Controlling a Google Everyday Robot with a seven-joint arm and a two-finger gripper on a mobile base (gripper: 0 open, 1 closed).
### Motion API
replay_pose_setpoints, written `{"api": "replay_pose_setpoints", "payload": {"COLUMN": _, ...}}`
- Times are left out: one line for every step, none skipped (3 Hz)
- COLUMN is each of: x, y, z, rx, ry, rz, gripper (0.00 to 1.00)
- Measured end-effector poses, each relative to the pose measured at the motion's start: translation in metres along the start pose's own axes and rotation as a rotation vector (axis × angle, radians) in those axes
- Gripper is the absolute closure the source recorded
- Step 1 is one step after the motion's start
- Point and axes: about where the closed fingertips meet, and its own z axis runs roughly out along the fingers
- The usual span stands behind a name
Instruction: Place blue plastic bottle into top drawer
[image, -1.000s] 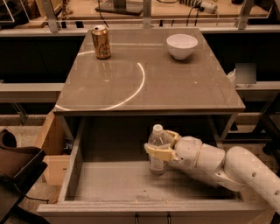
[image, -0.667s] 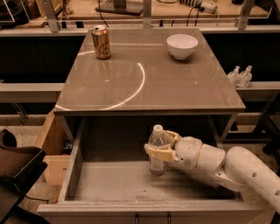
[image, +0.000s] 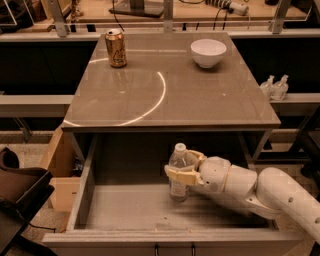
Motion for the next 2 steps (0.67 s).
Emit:
{"api": "replay_pose_setpoints", "payload": {"x": -0.0004, "y": 0.0011, "z": 0.0014, "rx": -0.003, "ry": 0.0, "rz": -0.001, "gripper": 0.37}}
{"api": "replay_pose_setpoints", "payload": {"x": -0.0008, "y": 0.0023, "z": 0.0029, "rx": -0.007, "ry": 0.0, "rz": -0.001, "gripper": 0.12}}
